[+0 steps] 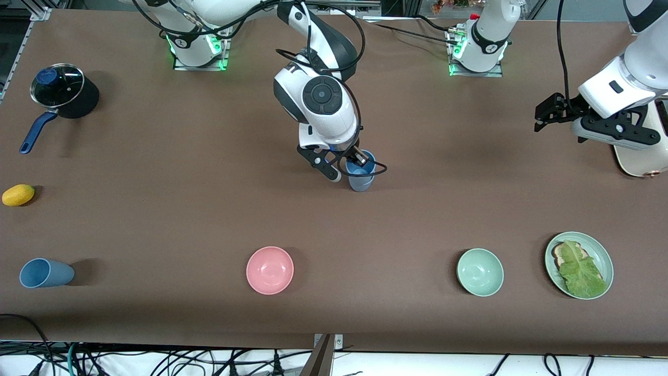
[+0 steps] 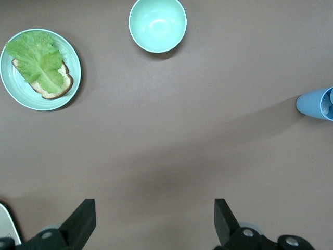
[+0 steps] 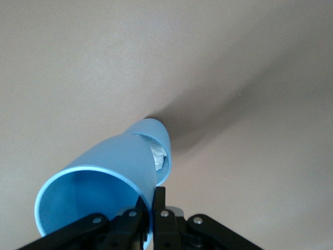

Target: Stack blue cups with both arms

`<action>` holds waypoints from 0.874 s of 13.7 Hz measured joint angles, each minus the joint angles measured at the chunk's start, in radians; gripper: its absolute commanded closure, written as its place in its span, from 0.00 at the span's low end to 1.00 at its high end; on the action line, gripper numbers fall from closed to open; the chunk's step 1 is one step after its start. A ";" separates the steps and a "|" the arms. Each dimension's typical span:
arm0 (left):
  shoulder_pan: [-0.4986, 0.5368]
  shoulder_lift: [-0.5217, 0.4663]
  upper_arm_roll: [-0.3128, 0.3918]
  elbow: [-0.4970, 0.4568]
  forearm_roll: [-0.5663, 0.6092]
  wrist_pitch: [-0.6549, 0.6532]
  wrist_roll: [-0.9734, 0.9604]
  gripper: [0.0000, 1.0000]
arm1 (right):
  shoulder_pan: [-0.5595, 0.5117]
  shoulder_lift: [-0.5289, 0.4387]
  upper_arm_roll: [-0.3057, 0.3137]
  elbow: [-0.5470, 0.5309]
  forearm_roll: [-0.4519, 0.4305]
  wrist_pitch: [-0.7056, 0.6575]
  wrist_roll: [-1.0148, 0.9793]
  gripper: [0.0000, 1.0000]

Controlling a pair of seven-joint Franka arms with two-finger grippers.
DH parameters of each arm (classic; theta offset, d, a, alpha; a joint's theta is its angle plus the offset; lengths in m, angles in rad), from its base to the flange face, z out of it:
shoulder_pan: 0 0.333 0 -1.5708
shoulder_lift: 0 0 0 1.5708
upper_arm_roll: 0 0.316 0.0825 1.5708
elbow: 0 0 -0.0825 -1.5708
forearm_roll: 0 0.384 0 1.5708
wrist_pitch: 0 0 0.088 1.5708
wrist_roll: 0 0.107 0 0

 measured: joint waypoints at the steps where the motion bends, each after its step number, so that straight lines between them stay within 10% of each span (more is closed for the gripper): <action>1: 0.000 0.000 0.001 0.000 0.000 -0.001 0.000 0.00 | 0.001 0.002 0.000 0.000 0.000 0.001 0.000 1.00; 12: 0.000 0.000 0.001 0.000 0.000 -0.010 0.000 0.00 | 0.020 0.029 0.000 0.001 0.000 0.012 0.004 0.99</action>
